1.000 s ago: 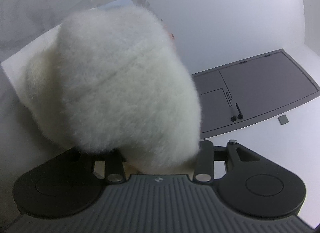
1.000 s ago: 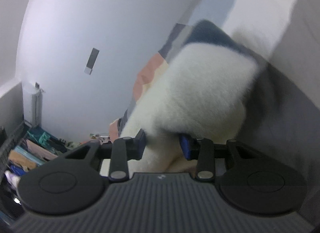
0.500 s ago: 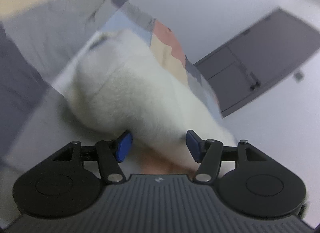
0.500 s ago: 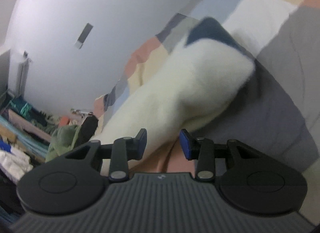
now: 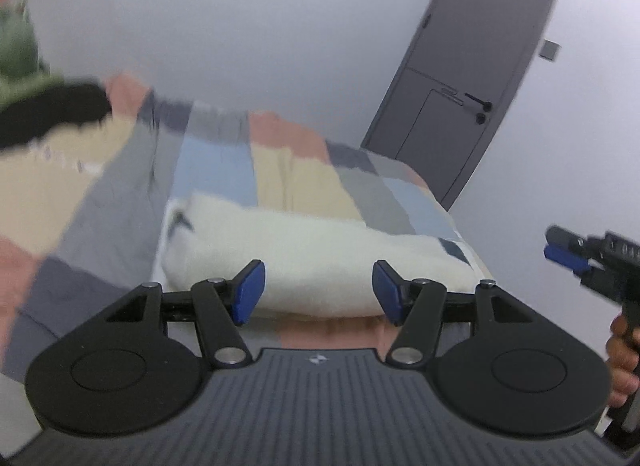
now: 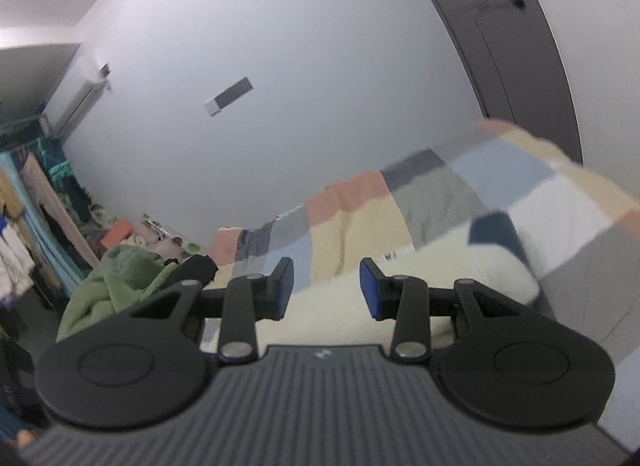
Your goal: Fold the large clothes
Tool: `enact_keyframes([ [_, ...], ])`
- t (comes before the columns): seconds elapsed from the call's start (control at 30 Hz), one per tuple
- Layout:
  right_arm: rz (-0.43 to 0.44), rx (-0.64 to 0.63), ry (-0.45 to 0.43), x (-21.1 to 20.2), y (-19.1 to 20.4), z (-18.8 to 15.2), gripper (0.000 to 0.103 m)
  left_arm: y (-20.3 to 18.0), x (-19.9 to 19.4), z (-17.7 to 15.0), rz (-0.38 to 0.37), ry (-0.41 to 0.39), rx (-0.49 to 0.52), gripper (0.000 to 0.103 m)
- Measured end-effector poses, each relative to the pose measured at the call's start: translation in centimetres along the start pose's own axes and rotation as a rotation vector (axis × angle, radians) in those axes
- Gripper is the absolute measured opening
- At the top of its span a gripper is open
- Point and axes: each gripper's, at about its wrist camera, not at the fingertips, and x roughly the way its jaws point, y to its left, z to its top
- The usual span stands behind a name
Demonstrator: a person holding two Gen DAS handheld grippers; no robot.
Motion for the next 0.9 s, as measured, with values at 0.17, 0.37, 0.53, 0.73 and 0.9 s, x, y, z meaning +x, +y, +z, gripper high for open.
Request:
enact_keyframes([
  [0.17,0.030,-0.077,0.011,-1.8,3.1,-0.5,0.040,-3.0,-4.3,0.0,0.022,-0.045,0.126,0.065],
  [0.37,0.050,-0.106,0.021,-4.2,5.3,-2.8,0.041,-5.6,-8.1,-1.6,-0.003,-0.038,0.218,0.065],
  [0.53,0.013,-0.141,0.030,-5.2,6.3,-5.2,0.041,-5.9,-10.1,-3.0,-0.003,-0.082,0.237,0.066],
  [0.73,-0.041,-0.204,0.038,-6.7,7.3,-7.8,0.041,-5.9,-12.2,-4.8,0.016,-0.132,0.260,0.068],
  [0.9,-0.087,-0.257,0.045,-7.7,7.9,-9.6,0.041,-6.6,-13.1,-6.8,0.065,-0.164,0.314,0.070],
])
